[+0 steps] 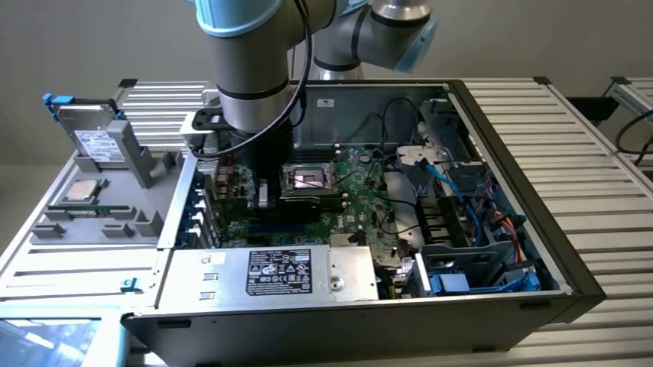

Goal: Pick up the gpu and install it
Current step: 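Insert the gpu into the slot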

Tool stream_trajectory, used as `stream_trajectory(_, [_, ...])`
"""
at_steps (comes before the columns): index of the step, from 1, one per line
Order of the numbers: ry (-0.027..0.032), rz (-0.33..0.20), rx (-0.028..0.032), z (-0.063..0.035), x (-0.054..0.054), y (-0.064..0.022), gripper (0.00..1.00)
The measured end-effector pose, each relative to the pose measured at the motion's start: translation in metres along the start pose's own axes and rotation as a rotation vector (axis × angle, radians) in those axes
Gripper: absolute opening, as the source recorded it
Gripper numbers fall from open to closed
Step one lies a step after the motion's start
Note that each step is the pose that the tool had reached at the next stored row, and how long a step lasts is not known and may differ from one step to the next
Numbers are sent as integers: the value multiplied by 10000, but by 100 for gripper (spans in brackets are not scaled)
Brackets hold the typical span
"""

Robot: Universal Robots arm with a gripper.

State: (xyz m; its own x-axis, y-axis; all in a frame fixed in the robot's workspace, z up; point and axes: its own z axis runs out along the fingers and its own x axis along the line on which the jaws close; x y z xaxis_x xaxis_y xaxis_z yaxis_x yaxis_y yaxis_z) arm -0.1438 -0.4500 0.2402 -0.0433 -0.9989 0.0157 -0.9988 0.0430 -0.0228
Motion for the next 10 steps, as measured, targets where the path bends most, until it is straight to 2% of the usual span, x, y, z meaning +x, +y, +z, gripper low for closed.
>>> stream_trajectory(10, [34,5,17,4,6,17,29])
